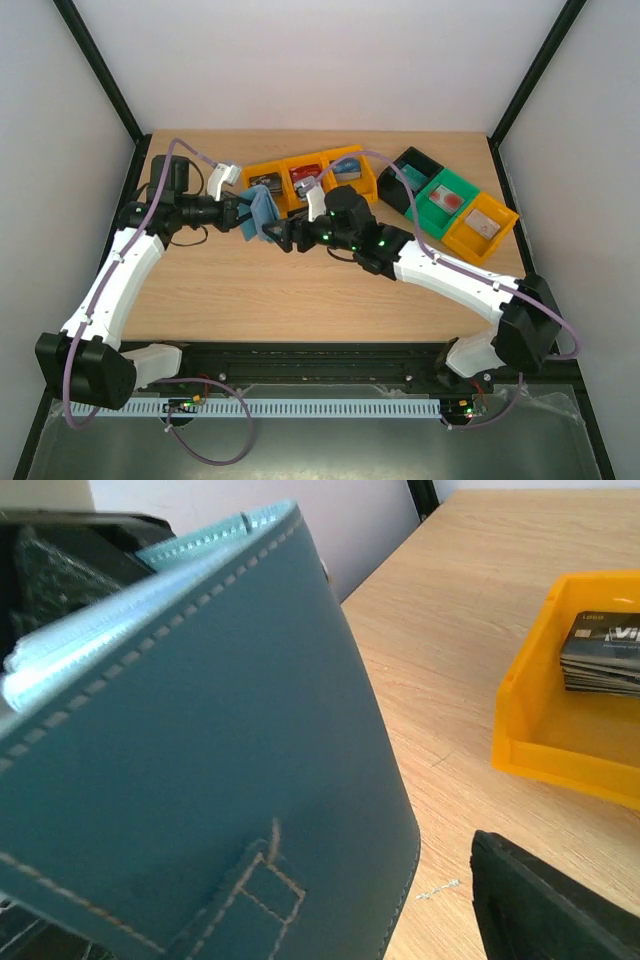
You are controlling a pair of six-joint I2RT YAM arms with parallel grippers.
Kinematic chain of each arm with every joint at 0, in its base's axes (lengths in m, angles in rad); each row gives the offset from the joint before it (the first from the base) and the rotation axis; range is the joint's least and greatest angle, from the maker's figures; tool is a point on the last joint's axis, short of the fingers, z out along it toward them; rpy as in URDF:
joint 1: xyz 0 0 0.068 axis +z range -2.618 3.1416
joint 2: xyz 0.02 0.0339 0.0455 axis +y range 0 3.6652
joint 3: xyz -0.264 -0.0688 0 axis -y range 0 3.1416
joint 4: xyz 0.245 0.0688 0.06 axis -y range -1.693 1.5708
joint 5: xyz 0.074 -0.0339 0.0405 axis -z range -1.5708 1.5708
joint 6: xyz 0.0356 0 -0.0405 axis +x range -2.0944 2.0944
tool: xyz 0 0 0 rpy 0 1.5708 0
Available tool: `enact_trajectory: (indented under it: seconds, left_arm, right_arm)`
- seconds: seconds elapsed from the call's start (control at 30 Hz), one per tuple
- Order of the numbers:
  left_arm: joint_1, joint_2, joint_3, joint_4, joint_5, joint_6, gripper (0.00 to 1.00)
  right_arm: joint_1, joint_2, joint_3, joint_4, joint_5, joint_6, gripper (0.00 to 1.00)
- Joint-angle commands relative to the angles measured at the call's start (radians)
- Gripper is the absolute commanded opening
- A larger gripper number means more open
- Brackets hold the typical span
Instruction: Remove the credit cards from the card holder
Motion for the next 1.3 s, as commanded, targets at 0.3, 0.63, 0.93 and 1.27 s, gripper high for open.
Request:
enact_trajectory:
  seconds: [0.3,0.63,0.93,1.27]
  left_arm:
    - [-0.013,-0.019,0.016,-0.008,-0.053,0.010,0.02]
    - [-0.017,-0.018,0.017,0.002,-0.179,-0.009,0.02]
    - [-0.017,-0.024,0.019,-0.007,-0.128,0.002,0.02]
    - [-0.016,-0.027,0.022,-0.021,-0.014,0.020,0.02]
  right_arm:
    - [0.036,0.018,0.043,-0.017,0.116,-0.058,0.93]
    - [0.144,0.043,0.063,0.000,0.369,-0.153,0.99]
    - [0.095,0.022,0.035,0.016,0.497,-0.086,0.80]
    - [0.003,-0.046,-0.016,-0.048,0.423,-0.096,0.76]
